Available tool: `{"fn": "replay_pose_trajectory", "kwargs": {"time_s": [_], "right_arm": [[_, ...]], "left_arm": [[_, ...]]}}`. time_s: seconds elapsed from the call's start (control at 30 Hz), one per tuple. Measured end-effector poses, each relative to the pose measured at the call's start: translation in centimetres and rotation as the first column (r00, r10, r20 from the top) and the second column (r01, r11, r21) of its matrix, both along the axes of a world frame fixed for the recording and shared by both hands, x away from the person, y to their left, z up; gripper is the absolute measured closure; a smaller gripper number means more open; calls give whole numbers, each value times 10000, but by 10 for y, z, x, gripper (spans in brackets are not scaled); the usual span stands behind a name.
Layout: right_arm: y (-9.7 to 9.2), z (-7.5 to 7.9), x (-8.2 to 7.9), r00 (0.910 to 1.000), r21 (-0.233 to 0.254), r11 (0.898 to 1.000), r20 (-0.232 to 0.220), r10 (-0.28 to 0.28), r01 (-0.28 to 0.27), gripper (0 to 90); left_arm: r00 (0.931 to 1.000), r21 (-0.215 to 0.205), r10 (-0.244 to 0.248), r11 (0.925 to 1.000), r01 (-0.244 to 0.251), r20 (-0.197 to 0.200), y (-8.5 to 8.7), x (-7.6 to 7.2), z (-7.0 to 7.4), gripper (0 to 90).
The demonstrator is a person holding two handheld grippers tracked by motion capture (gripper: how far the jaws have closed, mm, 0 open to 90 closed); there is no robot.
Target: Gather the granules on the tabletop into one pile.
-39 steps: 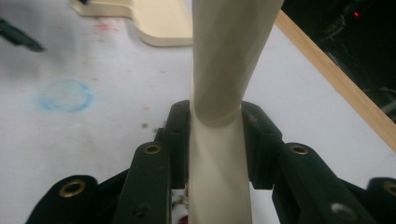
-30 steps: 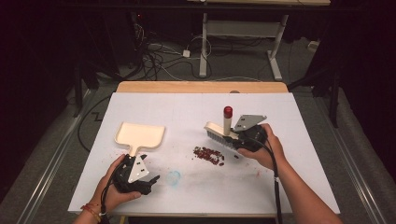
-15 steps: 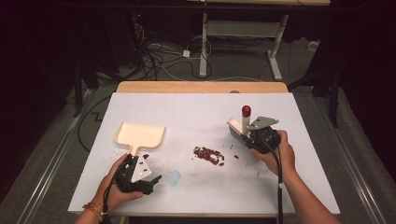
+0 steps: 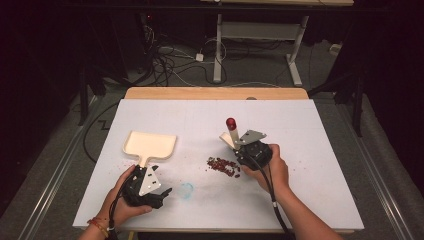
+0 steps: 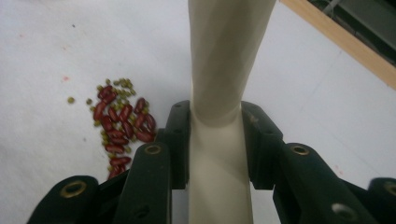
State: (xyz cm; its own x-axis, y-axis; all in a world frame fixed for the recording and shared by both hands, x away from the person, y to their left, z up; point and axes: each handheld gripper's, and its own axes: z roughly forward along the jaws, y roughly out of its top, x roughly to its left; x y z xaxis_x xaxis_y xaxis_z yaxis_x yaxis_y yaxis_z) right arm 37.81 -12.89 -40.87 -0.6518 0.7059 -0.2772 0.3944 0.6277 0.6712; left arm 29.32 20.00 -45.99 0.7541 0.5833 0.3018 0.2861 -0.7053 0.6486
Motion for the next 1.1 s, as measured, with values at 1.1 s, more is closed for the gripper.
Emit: {"fn": "replay_pose_trajectory", "kwargs": {"time_s": [1.1], "right_arm": [[-55,14,-52,9988,600,9970,-1,482,-482,677]], "left_arm": [[10000,111,-26,9999,25,88,-2,-2,1,178]]}}
